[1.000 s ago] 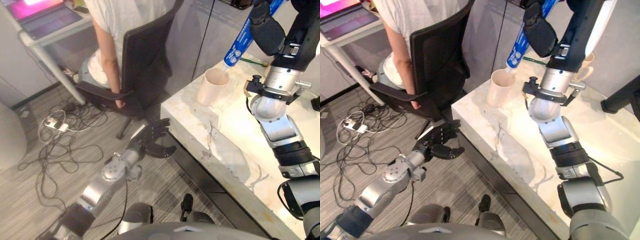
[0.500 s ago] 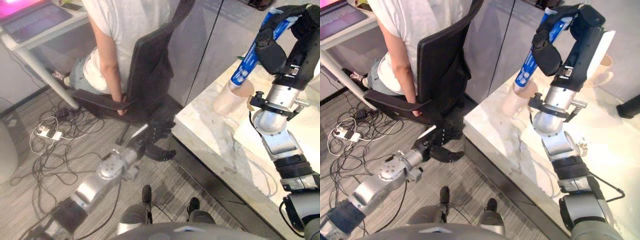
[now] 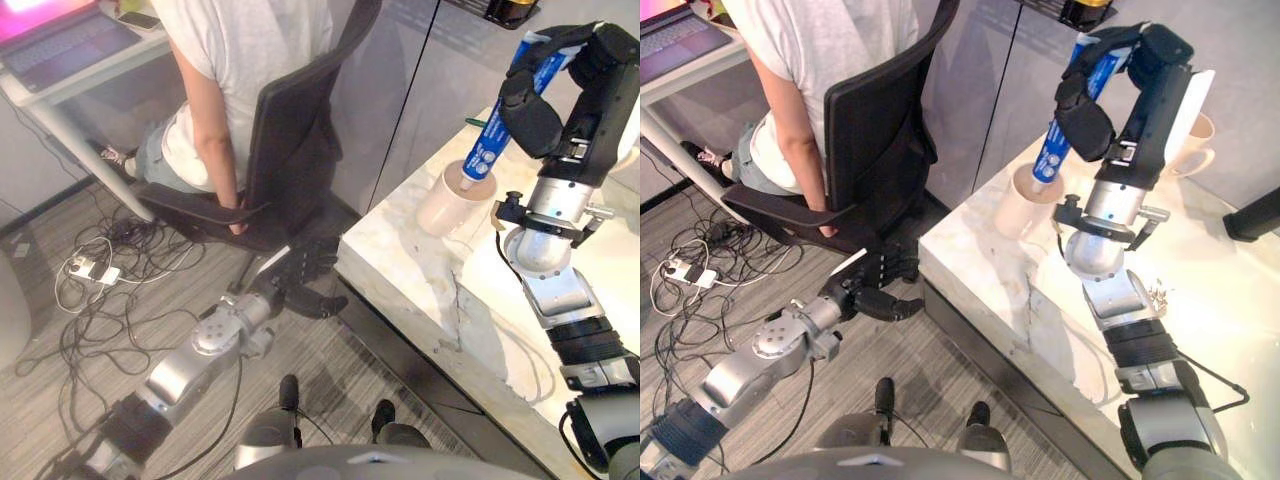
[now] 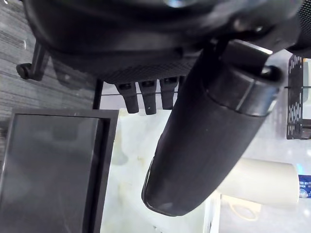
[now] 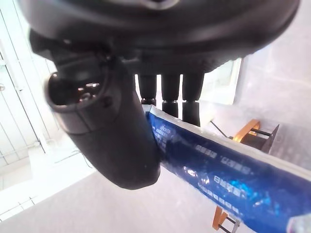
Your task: Organize the bathroom.
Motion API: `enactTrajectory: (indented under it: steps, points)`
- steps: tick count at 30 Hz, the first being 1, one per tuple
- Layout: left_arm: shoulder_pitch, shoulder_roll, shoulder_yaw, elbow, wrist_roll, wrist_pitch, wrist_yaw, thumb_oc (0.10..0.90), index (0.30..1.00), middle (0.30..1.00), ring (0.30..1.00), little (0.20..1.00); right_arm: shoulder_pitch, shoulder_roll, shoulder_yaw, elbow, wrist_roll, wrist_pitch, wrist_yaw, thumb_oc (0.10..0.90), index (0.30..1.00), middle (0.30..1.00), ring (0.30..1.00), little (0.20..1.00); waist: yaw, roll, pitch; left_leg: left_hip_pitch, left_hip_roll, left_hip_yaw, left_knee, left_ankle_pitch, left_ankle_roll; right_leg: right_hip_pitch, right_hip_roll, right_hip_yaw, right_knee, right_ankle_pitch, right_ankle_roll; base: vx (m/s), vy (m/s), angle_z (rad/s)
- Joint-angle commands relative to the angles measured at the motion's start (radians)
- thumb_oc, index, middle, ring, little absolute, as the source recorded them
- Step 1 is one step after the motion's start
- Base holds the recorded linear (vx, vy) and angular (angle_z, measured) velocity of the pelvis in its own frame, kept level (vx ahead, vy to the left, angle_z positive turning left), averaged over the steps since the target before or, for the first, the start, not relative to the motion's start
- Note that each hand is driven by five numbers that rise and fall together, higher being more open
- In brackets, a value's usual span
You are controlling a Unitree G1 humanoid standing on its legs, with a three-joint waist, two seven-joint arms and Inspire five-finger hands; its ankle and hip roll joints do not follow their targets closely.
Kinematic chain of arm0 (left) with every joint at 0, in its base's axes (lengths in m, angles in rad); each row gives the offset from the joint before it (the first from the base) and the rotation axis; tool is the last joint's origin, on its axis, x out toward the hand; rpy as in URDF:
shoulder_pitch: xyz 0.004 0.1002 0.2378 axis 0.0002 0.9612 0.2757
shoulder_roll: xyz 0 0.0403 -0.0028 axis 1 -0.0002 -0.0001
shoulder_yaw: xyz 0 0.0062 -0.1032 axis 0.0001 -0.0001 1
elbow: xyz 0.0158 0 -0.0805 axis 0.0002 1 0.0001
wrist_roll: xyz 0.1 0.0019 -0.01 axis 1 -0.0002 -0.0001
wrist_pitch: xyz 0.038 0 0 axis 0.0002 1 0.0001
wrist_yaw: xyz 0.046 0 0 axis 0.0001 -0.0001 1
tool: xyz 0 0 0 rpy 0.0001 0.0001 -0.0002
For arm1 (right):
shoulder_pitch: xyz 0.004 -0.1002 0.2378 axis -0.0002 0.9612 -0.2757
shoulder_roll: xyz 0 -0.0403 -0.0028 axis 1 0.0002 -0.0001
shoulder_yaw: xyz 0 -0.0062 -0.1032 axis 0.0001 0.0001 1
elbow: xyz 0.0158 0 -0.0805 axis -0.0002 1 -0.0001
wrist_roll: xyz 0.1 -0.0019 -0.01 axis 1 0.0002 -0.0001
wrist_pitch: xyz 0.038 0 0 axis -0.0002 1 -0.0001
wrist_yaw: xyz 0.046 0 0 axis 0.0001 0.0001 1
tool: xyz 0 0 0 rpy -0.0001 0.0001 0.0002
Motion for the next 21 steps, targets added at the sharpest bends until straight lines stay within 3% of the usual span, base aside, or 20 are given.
enactTrajectory:
  steps: [1, 21]
  points:
    - [-0.043, -0.046, -0.037, -0.101, -0.04, -0.079, -0.02, 0.8, 0.9, 0.9, 0.9, 0.9, -0.057, -0.045, -0.047, -0.08, 0.016, -0.054, -0.007, 0.4, 0.3, 0.3, 0.3, 0.3, 0.007, 0.018, -0.142, 0.054, 0.023, -0.003, -0.001, -0.111, -0.018, -0.01, 0.061, -0.013, 0.058, -0.138, 0.041, -0.01, 0.016, -0.05]
    - [-0.047, -0.076, -0.049, -0.103, -0.021, -0.074, 0.017, 0.8, 0.9, 0.9, 0.9, 0.9, 0.038, 0.002, -0.048, -0.205, 0.03, -0.063, 0.055, 0.4, 0.3, 0.3, 0.3, 0.3, -0.01, 0.018, -0.145, 0.067, 0.008, 0.012, -0.001, -0.13, 0.004, -0.025, 0.054, 0.009, 0.083, -0.145, 0.052, -0.01, 0.01, 0.0]
